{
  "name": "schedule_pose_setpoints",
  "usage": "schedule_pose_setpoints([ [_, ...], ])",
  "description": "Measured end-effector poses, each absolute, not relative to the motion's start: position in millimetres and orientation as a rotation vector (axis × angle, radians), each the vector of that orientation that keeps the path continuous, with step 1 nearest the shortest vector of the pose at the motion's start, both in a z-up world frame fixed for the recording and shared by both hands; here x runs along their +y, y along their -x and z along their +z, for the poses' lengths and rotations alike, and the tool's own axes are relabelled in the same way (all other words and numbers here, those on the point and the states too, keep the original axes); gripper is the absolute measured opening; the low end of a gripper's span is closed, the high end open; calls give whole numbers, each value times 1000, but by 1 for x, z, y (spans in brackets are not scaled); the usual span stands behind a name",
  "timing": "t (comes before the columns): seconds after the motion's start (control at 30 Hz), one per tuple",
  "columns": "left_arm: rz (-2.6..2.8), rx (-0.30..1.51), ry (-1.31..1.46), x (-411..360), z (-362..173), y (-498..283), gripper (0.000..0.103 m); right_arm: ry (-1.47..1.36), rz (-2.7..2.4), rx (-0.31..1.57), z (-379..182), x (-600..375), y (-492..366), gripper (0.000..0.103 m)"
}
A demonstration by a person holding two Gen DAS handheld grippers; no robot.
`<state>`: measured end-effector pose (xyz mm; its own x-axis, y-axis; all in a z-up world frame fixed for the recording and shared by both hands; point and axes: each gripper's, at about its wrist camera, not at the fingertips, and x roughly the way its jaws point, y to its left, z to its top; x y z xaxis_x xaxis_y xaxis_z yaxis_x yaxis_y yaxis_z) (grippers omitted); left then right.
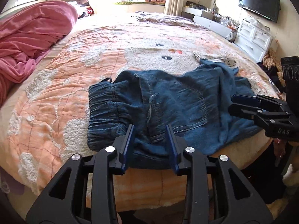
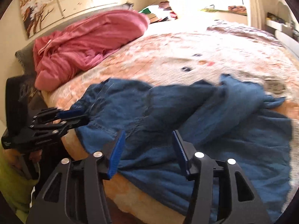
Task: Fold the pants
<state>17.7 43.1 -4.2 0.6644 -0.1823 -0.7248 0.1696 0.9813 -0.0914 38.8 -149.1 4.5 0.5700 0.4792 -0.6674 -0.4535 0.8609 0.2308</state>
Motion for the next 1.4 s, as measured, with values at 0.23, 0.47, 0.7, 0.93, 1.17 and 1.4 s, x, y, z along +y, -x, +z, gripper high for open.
schedule_pose_setpoints([
  [0.23, -247, 746, -40, 11, 29, -8, 43, -83, 398, 751, 23, -202, -35, 66],
  [0.47, -357, 750, -66, -34, 42, -25, 46, -109, 289, 673, 43, -251, -28, 78],
  [0.7, -436, 778, -71, -68, 40, -48, 48, -131, 235, 654, 54, -283, -40, 86],
  [0.93, -488, 826, -77, -91, 27, -76, 49, -134, 204, 669, 59, -299, -67, 88],
  [1.17, -523, 868, -96, -103, 12, -97, 49, -146, 187, 691, 67, -310, -101, 89],
  [1.4, -564, 873, -79, -104, -6, -103, 49, -83, 199, 757, 56, -289, -134, 89],
])
